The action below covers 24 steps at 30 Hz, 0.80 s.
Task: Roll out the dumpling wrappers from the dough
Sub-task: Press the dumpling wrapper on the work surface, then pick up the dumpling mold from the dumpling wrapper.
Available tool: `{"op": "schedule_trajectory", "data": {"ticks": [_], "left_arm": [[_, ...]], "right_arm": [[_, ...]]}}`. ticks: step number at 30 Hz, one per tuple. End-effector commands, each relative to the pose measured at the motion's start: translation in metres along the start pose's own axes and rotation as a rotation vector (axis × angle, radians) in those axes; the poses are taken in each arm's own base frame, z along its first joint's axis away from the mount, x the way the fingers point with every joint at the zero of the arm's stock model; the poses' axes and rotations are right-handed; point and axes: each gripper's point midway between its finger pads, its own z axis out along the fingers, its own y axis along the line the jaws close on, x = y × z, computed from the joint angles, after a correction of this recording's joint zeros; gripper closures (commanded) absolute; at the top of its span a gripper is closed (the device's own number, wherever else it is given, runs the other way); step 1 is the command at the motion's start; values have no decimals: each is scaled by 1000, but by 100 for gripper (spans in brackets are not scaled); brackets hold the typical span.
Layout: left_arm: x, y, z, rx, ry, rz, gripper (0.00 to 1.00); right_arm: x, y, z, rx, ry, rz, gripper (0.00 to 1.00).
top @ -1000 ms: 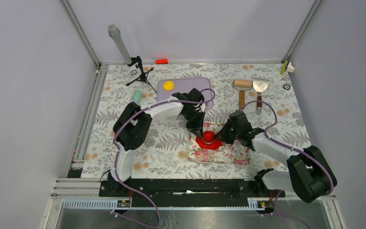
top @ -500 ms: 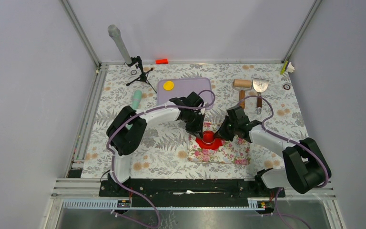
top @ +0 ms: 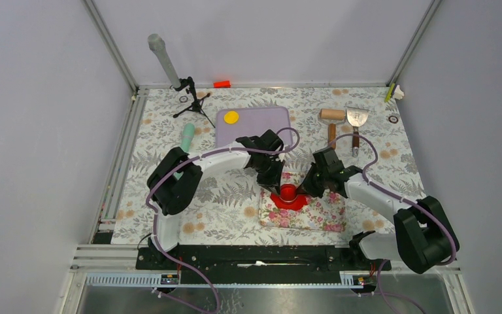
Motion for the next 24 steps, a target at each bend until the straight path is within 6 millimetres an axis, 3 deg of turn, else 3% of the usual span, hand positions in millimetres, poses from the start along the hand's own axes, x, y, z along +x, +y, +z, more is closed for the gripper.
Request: {"op": "schedule_trajectory", "data": {"ticks": [1,18,24], "left_arm": [[22,-23,-11,38,60,46,100],[0,-45,-48,39,-35,97,100],[-9,-52,-74,43,-92,112,100]], "right_arm": [[-18,28,-13,-85,-75,24,100],[-27,46,-31,-133,-108,12,100],[-31,51,-33,-140,-118,3,100]]}}
